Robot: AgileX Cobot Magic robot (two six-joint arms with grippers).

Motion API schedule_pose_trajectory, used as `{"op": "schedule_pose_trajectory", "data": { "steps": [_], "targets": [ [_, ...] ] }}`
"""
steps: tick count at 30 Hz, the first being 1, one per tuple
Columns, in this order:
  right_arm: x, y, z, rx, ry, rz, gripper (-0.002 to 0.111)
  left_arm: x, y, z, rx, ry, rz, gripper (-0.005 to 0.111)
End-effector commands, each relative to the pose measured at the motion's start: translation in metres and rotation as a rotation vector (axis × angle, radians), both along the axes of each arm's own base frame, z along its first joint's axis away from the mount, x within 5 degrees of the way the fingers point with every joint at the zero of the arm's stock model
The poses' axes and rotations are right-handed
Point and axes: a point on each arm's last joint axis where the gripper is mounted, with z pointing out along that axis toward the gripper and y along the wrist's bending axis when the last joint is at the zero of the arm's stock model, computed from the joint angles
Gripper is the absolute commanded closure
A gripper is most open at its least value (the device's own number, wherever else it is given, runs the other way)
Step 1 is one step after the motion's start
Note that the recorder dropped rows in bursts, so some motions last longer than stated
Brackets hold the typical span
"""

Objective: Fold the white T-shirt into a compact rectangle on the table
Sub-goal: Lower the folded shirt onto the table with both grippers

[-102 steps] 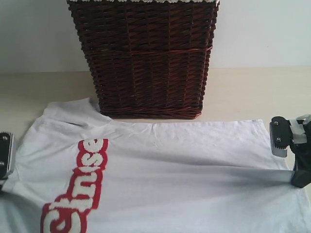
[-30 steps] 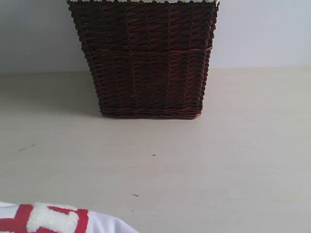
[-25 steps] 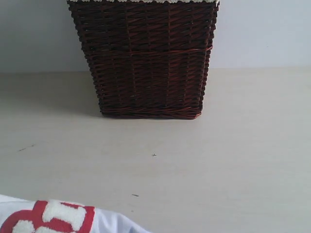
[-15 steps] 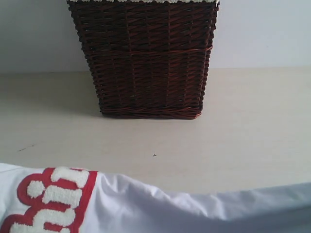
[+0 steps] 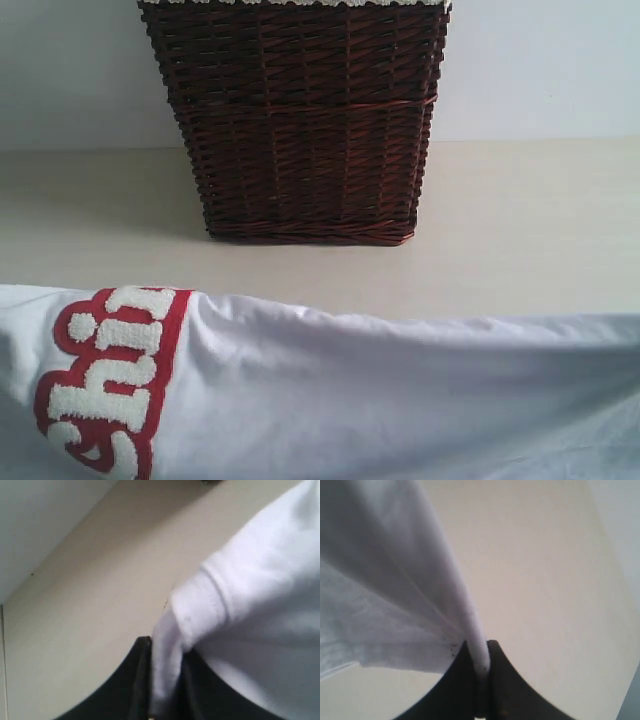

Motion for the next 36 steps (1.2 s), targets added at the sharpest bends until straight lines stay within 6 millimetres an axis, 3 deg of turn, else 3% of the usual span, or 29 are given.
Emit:
{"op": "schedule_pose_trajectory", "data": {
  "steps": [1, 7, 15, 24, 31, 36],
  "targets": [
    [0.024, -0.004, -0.004, 0.007, -0.068, -0.036, 0.108, 0.017, 0.005, -0.007, 0.053, -0.013, 0.029, 0.107],
    [0.052, -0.008, -0.011, 0.01, -0.124, -0.08, 0.108, 0.035, 0.01, -0.021, 0.111, 0.009, 0.054, 0.107],
    [0.079, -0.013, -0.042, 0.002, -0.024, -0.1, 0.108, 0.054, 0.014, -0.04, 0.198, 0.065, 0.032, 0.107],
    [0.095, -0.017, -0.05, -0.016, -0.076, -0.125, 0.108, 0.096, 0.016, -0.039, 0.234, 0.047, 0.033, 0.107],
    [0.097, -0.017, -0.052, -0.014, -0.076, -0.131, 0.088, 0.118, 0.016, -0.046, 0.234, 0.083, 0.029, 0.105],
    [0.098, -0.017, -0.051, -0.016, -0.093, -0.134, 0.071, 0.119, 0.016, -0.056, 0.228, 0.141, 0.016, 0.081]
  ]
}}
